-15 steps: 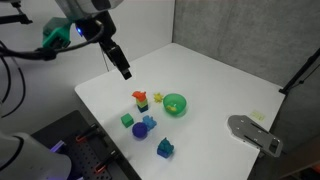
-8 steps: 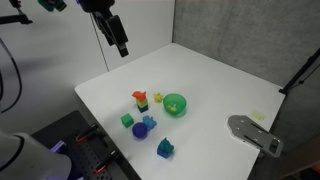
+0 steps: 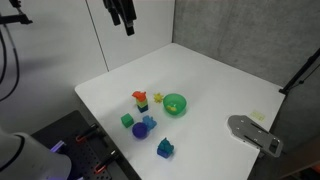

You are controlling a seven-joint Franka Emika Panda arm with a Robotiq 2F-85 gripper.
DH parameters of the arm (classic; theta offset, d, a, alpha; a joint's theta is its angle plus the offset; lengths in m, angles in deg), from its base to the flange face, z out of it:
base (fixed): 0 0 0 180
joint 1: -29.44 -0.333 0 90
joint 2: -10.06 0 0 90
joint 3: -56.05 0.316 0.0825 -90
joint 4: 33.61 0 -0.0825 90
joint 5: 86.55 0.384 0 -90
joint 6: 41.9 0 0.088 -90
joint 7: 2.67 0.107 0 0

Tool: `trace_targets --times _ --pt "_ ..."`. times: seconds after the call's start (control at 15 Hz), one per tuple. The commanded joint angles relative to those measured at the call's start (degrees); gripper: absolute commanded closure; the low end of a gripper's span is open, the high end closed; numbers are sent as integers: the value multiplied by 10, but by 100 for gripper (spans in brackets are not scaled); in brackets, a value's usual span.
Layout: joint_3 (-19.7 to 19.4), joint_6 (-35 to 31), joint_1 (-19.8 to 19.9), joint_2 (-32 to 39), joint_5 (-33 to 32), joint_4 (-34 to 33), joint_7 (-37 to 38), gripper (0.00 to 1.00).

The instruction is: Remove the yellow toy from the green bowl and put it on the table.

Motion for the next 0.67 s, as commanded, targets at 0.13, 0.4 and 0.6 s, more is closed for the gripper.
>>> trace_targets --times 0.13,0.4,0.6 --pt "2 20 -13 123 47 -122 26 0" --pt "3 17 -21 197 70 -185 30 0" --pt "3 -1 -23 243 78 -214 32 0"
